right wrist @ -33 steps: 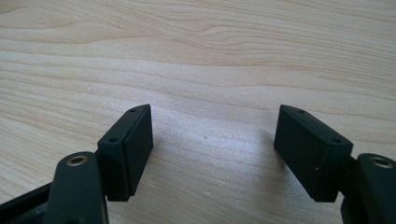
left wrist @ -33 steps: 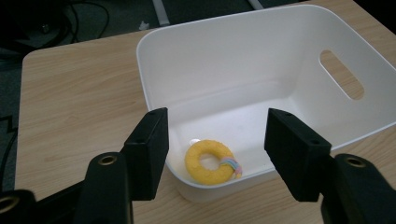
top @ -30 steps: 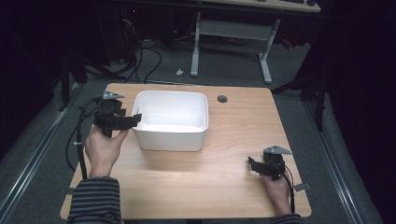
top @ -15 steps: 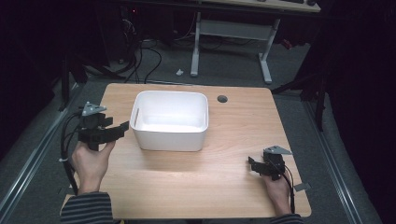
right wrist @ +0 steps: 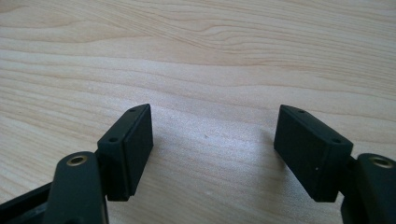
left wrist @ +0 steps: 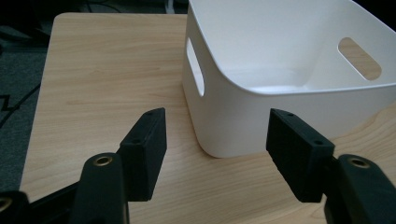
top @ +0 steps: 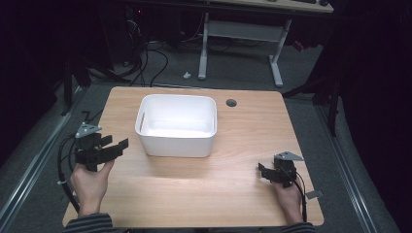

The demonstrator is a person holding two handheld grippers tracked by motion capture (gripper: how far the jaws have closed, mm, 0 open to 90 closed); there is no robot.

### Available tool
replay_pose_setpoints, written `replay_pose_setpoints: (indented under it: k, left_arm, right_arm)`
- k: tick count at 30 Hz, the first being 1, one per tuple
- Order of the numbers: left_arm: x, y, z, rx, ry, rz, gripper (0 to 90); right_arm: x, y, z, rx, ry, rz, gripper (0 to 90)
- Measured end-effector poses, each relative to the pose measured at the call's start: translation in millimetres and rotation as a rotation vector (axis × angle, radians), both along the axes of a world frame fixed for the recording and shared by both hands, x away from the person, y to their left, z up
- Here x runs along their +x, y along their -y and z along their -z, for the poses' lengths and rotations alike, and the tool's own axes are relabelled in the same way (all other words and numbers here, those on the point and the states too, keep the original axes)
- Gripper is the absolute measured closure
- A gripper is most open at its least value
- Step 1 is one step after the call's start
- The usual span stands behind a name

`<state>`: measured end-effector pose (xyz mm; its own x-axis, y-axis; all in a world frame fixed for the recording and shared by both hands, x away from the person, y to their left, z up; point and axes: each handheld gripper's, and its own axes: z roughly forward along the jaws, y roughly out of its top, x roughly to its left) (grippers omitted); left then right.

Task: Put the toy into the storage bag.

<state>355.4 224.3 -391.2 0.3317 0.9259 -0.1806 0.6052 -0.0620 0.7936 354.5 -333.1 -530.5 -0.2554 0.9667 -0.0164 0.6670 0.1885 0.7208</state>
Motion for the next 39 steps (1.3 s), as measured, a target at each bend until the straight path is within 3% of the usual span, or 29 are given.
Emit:
replay_pose_setpoints:
  k: [11, 20, 28, 39]
  left_arm:
    - [-6.0, 8.3, 37.4, 0.006, -0.061, -0.002, 39.4]
    - [-7.7, 15.6, 51.5, 0.008, -0.077, 0.006, 39.3]
    - [-6.8, 24.5, 73.2, 0.004, -0.107, 0.018, 38.3]
    - [0.9, 44.5, 103.5, 0.059, -0.141, 0.030, 37.6]
  right_arm:
    - [-0.2, -0.1, 0.0, 0.000, -0.001, 0.001, 28.5]
    - [-0.3, -0.2, 0.0, 0.000, -0.001, 0.001, 28.5]
    - [-0.3, -0.2, 0.0, 0.000, -0.001, 0.001, 28.5]
    - [-0.4, -0.1, 0.0, 0.000, 0.000, -0.001, 28.5]
